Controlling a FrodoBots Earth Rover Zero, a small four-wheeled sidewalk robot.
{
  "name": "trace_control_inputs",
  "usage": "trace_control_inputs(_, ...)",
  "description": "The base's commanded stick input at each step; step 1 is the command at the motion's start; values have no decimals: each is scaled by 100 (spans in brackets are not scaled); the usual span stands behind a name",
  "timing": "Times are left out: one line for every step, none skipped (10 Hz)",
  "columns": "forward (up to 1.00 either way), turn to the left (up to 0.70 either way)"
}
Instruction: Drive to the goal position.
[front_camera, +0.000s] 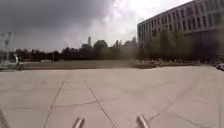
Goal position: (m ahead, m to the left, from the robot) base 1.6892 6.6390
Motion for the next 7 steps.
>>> trace_control_inputs(70, 35)
trace_control_inputs(70, 35)
trace_control_inputs(70, 35)
trace_control_inputs(70, 35)
trace_control_inputs(43, 21)
trace_control_inputs(4, 0)
trace_control_inputs(19, 0)
